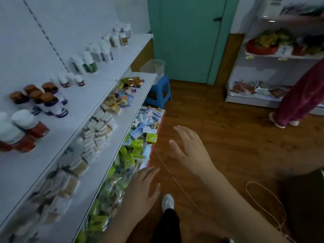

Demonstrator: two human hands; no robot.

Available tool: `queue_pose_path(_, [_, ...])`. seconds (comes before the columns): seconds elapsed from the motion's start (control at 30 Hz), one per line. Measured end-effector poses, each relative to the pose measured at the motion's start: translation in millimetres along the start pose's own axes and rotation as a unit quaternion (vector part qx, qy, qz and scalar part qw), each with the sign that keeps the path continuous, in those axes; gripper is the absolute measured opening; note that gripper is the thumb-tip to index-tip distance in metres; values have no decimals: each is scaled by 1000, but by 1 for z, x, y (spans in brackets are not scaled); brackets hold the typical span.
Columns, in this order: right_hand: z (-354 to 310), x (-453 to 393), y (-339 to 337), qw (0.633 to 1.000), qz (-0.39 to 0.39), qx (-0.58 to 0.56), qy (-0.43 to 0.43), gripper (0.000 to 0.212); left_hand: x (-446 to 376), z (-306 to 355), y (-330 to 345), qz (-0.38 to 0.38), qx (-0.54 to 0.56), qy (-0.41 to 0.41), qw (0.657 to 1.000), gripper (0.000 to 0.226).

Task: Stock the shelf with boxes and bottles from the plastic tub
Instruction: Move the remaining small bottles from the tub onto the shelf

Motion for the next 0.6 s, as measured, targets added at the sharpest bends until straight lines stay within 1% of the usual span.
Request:
queue_pose_path(0.1, [36, -50, -13, 999, 8, 28, 30, 55, -71, -6, 14, -14, -7, 34, 999, 58])
queue_pose_path(0.23, [69, -128, -33, 995, 18, 65, 73, 56, -164, -20, 6, -19, 3, 46, 999, 60])
queue_pose_path(0.37, [86, -204, -52, 993, 38, 64, 92, 55, -246, -35, -16, 0, 20, 45, 999, 58])
queue_pose_path(0.43, [96, -236, -59, 993, 45, 60, 94, 56, -286, -41, -17, -4, 25, 51, 998, 57])
queue_pose_path(0.6, [127, -296, -73, 992, 57, 48, 103, 56, -365, -45, -20, -2, 13, 64, 998, 61])
Point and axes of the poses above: each hand's wrist, its own x-axis away from the middle knuckle, its own y-axis out of the palm, z = x × y, the point moved 10 cm from there along -x, towards the middle knuckle, and after that the axes turned 14 degrees about -x, right-handed, at the moved point
